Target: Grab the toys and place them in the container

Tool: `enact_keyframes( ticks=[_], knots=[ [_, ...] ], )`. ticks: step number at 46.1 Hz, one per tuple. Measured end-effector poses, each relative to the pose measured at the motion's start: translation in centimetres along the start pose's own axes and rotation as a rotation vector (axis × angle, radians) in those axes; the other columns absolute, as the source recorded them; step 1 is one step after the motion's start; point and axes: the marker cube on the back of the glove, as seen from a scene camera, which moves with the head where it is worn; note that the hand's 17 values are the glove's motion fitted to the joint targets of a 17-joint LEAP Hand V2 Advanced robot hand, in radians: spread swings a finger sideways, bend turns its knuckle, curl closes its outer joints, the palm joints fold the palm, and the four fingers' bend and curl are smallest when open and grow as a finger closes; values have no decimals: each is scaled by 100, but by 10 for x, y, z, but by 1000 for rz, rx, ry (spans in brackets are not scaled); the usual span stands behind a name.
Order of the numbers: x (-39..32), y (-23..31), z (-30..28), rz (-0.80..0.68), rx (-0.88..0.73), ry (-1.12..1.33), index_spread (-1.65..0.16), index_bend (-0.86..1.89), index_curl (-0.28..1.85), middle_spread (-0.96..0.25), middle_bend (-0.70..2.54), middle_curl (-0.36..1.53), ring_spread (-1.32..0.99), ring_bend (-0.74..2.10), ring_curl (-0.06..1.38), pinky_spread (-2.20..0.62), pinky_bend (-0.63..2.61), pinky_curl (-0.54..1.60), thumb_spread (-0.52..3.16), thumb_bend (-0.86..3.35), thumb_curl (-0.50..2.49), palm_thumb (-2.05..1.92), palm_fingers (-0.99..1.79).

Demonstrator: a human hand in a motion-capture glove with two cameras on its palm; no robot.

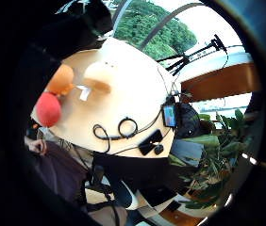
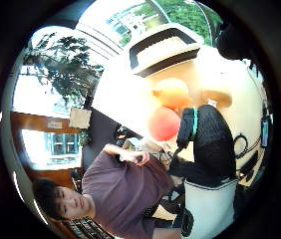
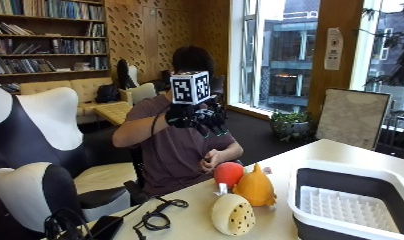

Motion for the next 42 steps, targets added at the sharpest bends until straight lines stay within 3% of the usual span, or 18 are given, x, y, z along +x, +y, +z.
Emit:
enact_keyframes(
  ticks=[2,6,7,18,21,22,23,32,42],
  knots=[
    [1,-2,0,3,-1,3,-10,31,8,-5,5,0,-3,29,5,1,45,10,50,19,4,22,38],
    [3,-10,-2,11,-14,15,-14,36,15,-7,8,1,-5,34,10,1,51,16,81,24,7,25,32],
    [4,-13,-2,13,-24,17,-15,33,15,-10,22,5,-5,31,9,1,49,16,88,25,8,25,36],
    [16,-47,-3,63,-106,22,-20,29,22,-16,19,12,-7,33,12,2,53,21,133,28,16,20,28],
    [22,-59,1,92,-130,28,-21,26,23,-17,19,14,-7,34,12,2,54,23,139,27,18,19,26],
    [25,-64,4,102,-140,32,-21,29,24,-13,4,10,-7,38,14,2,59,24,140,27,19,17,19],
    [28,-70,7,113,-150,35,-21,26,24,-16,20,14,-7,36,13,2,57,24,142,27,19,18,24],
    [51,-107,54,194,-305,-23,-22,9,23,-12,15,17,-4,38,16,3,76,31,146,20,22,8,0],
    [70,-118,147,268,-551,-45,-23,3,16,-2,9,16,3,35,16,5,105,38,136,11,25,3,-26]
  ],
)
